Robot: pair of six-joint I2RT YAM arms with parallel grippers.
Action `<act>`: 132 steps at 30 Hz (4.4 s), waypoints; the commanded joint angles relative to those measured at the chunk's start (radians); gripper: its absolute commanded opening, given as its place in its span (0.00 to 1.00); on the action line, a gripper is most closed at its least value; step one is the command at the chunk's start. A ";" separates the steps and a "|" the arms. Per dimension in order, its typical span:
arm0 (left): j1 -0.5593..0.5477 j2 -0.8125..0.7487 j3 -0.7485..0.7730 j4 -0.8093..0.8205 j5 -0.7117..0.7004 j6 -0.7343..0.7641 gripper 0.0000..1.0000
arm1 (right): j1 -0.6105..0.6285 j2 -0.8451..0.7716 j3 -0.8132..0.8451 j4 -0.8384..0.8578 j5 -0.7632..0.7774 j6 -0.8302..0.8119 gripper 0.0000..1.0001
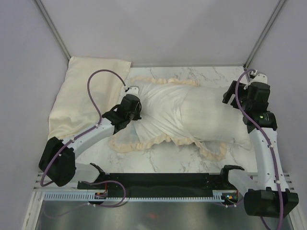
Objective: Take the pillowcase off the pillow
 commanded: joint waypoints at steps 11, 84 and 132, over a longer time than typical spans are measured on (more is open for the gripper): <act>-0.036 0.148 0.072 0.119 0.019 0.013 0.02 | 0.582 -0.034 -0.021 0.042 0.181 0.125 0.94; 0.115 -0.081 -0.038 0.070 -0.112 -0.059 0.02 | 0.730 -0.108 0.022 -0.033 0.442 0.166 0.00; -0.427 0.080 -0.164 0.350 0.095 -0.113 0.02 | 0.286 -0.057 -0.070 -0.103 0.167 0.068 0.85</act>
